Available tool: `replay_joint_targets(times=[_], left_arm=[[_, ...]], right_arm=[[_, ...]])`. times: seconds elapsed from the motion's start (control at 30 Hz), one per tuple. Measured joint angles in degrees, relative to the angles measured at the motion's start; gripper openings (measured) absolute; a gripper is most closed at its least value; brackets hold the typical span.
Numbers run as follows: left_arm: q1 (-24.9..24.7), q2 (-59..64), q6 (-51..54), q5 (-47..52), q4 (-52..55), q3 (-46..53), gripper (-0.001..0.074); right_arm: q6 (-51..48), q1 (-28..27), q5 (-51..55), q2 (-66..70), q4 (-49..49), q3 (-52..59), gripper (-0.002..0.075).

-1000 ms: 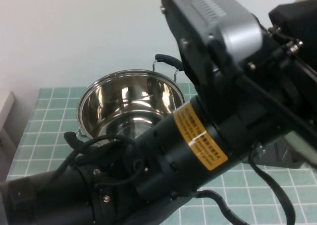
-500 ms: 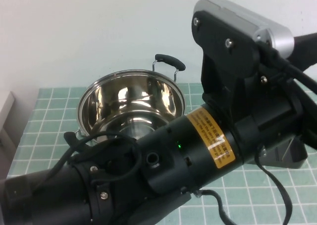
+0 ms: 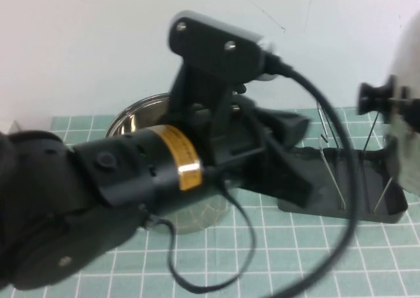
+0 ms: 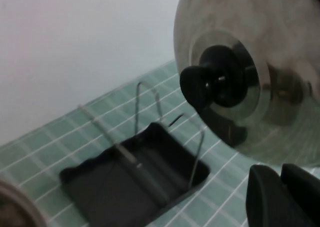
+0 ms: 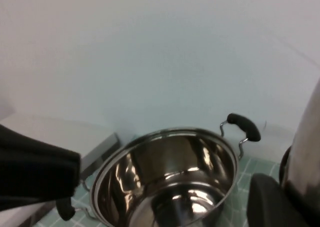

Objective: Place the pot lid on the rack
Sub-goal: Hand over the pot lid, then place the pot lid on the pot rack

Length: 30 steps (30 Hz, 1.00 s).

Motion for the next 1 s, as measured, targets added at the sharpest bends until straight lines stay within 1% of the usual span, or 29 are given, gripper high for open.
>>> replay_joint_targets(times=[0.1,0.2,0.27,0.37,0.47,0.7,1.0], left_arm=[[2.02,-1.34,0.5,6.56,1.5,0.0,0.0016],[3.0,-1.7,0.64,10.67,2.93,0.0,0.0008],[3.28,-1.7,0.77,12.02,3.42,0.17,0.0004],[3.28,-1.7,0.77,12.66,3.47,1.36,0.0003],[3.28,-1.7,0.48,12.48,3.55,2.8,0.0002],[3.28,-1.7,-2.37,6.4,3.55,6.22,0.0002],[3.28,-1.7,-3.47,5.26,3.59,6.57,0.0002]], right_arm=[[-4.44,0.0,4.45,10.8,-0.2,-5.19,0.0048],[-6.19,0.0,7.09,19.24,-0.2,-10.97,0.0048],[-6.66,0.0,7.25,23.45,-0.2,-14.06,0.0048],[-7.44,0.0,6.03,27.92,-0.2,-15.88,0.0048],[-7.66,0.0,4.46,30.68,-0.2,-15.97,0.0048],[-10.34,0.0,3.18,35.14,-0.2,-15.97,0.0048],[-10.02,0.0,-0.34,38.48,-0.2,-15.97,0.0048]])
